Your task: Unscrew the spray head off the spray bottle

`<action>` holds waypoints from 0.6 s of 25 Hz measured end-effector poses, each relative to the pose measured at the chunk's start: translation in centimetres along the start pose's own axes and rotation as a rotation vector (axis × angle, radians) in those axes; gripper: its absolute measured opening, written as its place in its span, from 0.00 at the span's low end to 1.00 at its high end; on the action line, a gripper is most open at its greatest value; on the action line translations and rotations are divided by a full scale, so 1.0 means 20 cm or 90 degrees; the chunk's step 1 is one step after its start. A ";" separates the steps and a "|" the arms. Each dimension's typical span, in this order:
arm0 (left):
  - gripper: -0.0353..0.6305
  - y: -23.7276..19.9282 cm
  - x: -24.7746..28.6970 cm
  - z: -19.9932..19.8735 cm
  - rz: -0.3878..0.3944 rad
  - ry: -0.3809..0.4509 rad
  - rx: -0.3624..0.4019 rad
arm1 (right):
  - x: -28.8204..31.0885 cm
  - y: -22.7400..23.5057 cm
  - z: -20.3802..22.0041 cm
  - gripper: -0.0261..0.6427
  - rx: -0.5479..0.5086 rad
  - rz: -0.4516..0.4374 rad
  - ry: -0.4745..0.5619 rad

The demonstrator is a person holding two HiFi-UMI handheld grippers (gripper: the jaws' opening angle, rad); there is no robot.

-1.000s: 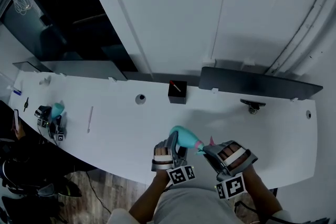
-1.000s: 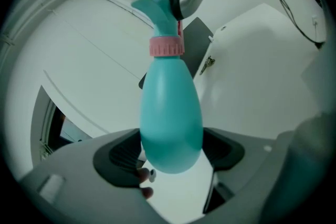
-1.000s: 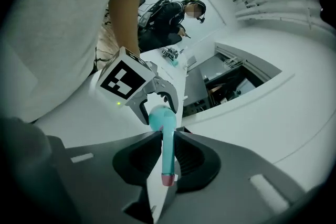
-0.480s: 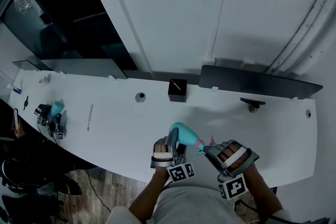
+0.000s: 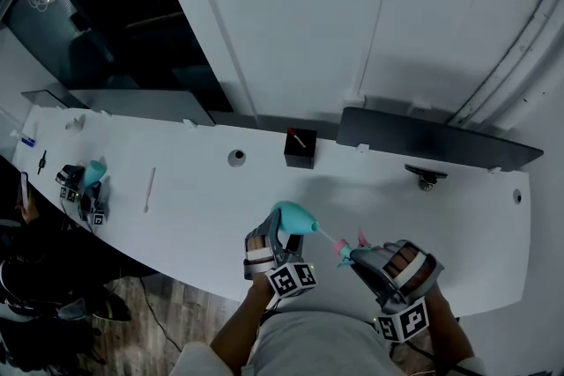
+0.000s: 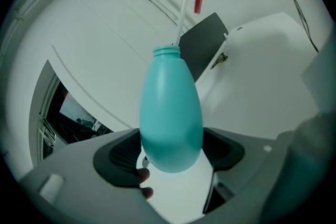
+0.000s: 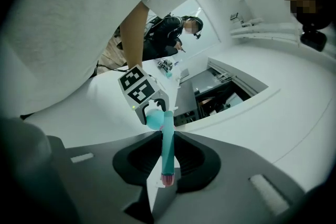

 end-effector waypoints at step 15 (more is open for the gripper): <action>0.59 -0.13 -0.03 0.01 0.086 0.057 -0.426 | -0.09 -0.02 0.40 0.15 0.577 0.236 -0.121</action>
Point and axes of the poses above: the fingertips, and each gripper's own axes: x forward along the fingers, y to its right, z out of its underside, the point moved 3 cm from there along -x, backward along the fingers
